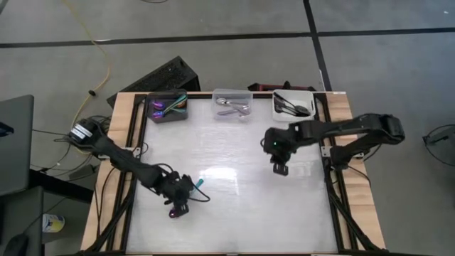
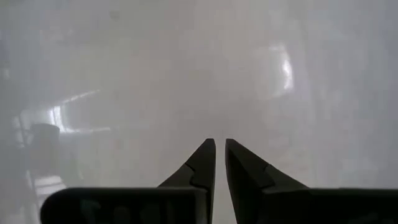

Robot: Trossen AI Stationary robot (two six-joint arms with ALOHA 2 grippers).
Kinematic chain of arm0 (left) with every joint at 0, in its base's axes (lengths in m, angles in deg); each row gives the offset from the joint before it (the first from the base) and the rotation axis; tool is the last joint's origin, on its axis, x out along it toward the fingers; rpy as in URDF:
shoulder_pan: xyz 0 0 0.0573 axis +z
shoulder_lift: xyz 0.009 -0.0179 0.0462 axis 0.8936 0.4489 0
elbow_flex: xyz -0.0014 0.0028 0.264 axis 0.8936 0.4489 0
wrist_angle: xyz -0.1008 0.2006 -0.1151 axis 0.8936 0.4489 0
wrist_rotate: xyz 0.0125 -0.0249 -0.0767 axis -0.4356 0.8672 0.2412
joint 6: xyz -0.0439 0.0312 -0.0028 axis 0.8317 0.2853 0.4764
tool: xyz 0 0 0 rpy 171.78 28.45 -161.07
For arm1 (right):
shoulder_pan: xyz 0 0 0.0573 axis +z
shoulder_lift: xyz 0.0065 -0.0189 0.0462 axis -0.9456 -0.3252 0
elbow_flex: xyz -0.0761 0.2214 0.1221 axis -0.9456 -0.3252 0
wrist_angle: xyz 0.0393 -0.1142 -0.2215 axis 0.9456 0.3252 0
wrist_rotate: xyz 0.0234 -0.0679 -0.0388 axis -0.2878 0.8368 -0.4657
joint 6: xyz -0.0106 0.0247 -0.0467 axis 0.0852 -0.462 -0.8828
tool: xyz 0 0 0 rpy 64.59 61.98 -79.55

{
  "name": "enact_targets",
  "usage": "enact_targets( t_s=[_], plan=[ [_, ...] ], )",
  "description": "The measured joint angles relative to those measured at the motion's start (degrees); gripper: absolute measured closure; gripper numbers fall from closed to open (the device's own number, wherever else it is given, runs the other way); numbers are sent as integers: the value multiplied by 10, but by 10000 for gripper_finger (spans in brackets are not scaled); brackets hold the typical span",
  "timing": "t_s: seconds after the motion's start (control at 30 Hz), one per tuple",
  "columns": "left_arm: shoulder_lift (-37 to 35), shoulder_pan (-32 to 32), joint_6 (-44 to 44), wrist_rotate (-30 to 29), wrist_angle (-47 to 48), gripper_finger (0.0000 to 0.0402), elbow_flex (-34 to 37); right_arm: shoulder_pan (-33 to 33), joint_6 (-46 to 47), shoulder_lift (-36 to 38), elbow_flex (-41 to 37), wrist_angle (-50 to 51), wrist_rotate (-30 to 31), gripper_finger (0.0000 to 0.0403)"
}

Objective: Sort silverware by color (type)
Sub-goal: Put the blue spoon into the black bin

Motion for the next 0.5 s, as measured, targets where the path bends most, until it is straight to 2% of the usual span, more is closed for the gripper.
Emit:
enact_targets(
  t_s=[0.13,0.27,0.5],
  plan=[
    [29,-14,40,-42,-2,287,0,46,38,0,0,-4,2,340],
    [54,-29,48,-58,-19,287,-2,77,72,0,0,-4,3,340],
    [64,-40,87,-93,16,292,-3,126,143,0,0,-12,53,340]
  ],
)
